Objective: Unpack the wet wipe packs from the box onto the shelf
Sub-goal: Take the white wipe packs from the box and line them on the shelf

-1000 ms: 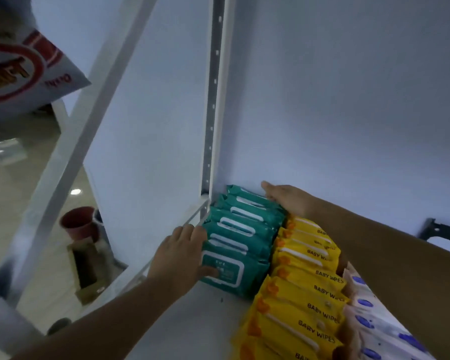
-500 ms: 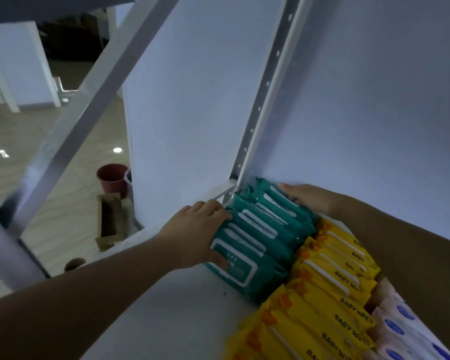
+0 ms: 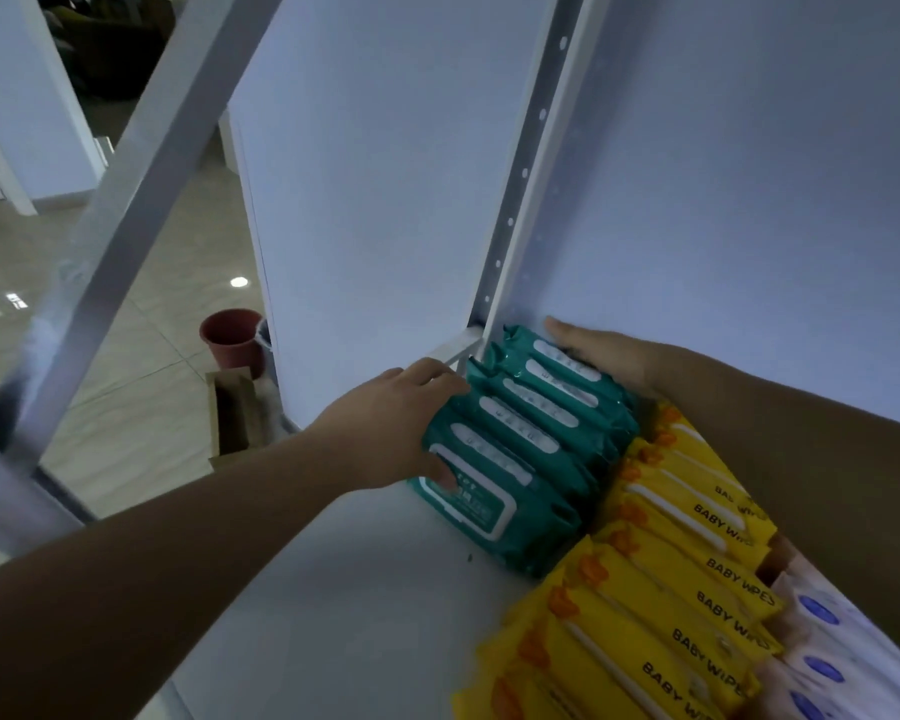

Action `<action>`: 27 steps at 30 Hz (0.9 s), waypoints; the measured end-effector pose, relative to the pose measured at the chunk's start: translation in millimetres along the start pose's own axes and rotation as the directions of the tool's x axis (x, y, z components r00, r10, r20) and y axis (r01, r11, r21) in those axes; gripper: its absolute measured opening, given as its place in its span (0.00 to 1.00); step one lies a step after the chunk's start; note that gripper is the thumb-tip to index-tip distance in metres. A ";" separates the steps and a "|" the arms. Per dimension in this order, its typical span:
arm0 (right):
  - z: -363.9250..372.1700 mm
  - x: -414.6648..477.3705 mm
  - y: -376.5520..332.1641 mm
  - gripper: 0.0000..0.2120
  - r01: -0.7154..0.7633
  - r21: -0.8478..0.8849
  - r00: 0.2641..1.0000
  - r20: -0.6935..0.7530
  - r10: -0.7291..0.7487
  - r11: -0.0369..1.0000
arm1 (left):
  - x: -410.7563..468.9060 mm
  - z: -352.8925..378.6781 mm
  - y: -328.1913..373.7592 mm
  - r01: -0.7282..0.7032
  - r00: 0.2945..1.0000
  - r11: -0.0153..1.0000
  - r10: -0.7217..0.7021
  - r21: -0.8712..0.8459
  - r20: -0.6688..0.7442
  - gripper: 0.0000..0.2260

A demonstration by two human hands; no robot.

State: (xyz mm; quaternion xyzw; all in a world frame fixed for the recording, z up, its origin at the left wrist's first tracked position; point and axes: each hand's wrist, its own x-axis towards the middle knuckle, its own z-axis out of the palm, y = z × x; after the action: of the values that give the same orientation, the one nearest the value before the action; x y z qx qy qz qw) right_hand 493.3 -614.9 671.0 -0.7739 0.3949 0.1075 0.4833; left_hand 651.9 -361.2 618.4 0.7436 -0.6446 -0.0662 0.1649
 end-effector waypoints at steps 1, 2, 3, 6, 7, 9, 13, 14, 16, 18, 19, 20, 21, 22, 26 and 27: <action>2.9 -0.1 -4.2 0.35 -0.004 0.018 1.000 -0.004 0.004 1.000 | -1.5 -1.9 -1.1 -0.008 1.000 1.000 0.008 0.006 0.005 0.39; 5.8 -0.2 -8.5 0.34 -0.008 0.025 1.000 -0.003 0.008 1.000 | -3.2 -3.8 -2.2 -0.013 1.000 1.000 0.013 0.012 0.014 0.38; 8.6 -0.7 -13.0 0.34 -0.014 0.021 1.000 -0.002 0.014 1.000 | -5.0 -5.6 -3.5 -0.016 1.000 1.000 0.015 0.018 0.023 0.38; 16.0 -1.5 -22.2 0.32 -0.023 -0.017 1.000 -0.004 0.023 1.000 | -11.0 -10.7 -8.7 -0.019 0.999 0.999 0.018 0.050 0.027 0.37; 18.2 -2.0 -24.3 0.31 -0.024 -0.024 1.000 -0.002 0.024 0.999 | -12.9 -12.7 -11.1 -0.018 0.999 0.998 0.016 0.059 0.027 0.38; 23.1 -3.2 -28.4 0.28 -0.015 -0.040 1.000 0.002 0.015 0.999 | -16.5 -16.6 -16.3 -0.003 0.999 0.998 0.001 0.055 0.037 0.38; 32.0 -8.3 -33.7 0.26 -0.005 -0.063 1.000 0.019 0.007 0.998 | -25.2 -20.9 -20.7 0.052 0.993 0.998 -0.049 -0.030 0.103 0.39; 34.1 -9.9 -34.1 0.25 -0.007 -0.068 1.000 0.021 0.008 0.998 | -27.8 -21.8 -20.6 0.062 0.991 0.997 -0.056 -0.049 0.125 0.39; 39.2 -14.0 -33.5 0.25 -0.007 -0.066 1.000 0.025 0.009 0.998 | -33.5 -25.7 -19.3 0.078 0.983 0.994 -0.063 -0.079 0.172 0.40; 45.1 -19.1 -32.2 0.25 0.002 -0.052 1.000 0.029 0.000 0.999 | -38.4 -31.1 -17.7 0.090 0.976 0.991 -0.067 -0.104 0.206 0.42; 48.9 -22.1 -31.2 0.24 0.006 -0.053 1.000 0.030 -0.005 0.999 | -41.6 -33.5 -16.6 0.105 0.972 0.988 -0.077 -0.117 0.223 0.42; 53.2 -26.6 -31.4 0.24 0.015 -0.062 0.999 0.031 -0.013 0.998 | -44.9 -35.5 -15.4 0.119 0.968 0.985 -0.087 -0.126 0.237 0.43; 55.7 -29.6 -31.7 0.25 0.025 -0.080 0.999 0.033 -0.023 0.997 | -47.8 -37.0 -14.9 0.125 0.965 0.984 -0.092 -0.126 0.245 0.44; 58.1 -32.4 -32.2 0.27 0.035 -0.092 0.999 0.037 -0.031 0.995 | -50.9 -38.2 -14.4 0.125 0.964 0.985 -0.091 -0.120 0.250 0.44; 67.0 -39.6 -31.9 0.30 0.020 -0.070 0.999 0.045 -0.017 0.997 | -65.4 -42.8 -12.2 0.120 0.959 0.987 -0.086 -0.110 0.269 0.44; 69.1 -40.6 -31.5 0.30 0.020 -0.056 0.999 0.048 -0.017 0.998 | -69.1 -43.7 -11.7 0.118 0.959 0.986 -0.083 -0.117 0.271 0.43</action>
State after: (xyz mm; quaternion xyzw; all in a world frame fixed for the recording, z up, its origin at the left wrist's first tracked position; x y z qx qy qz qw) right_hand 503.8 -529.7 679.0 -0.7880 0.3730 0.1325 0.4716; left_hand 665.3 -285.2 647.5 0.7474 -0.6163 -0.2159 0.1222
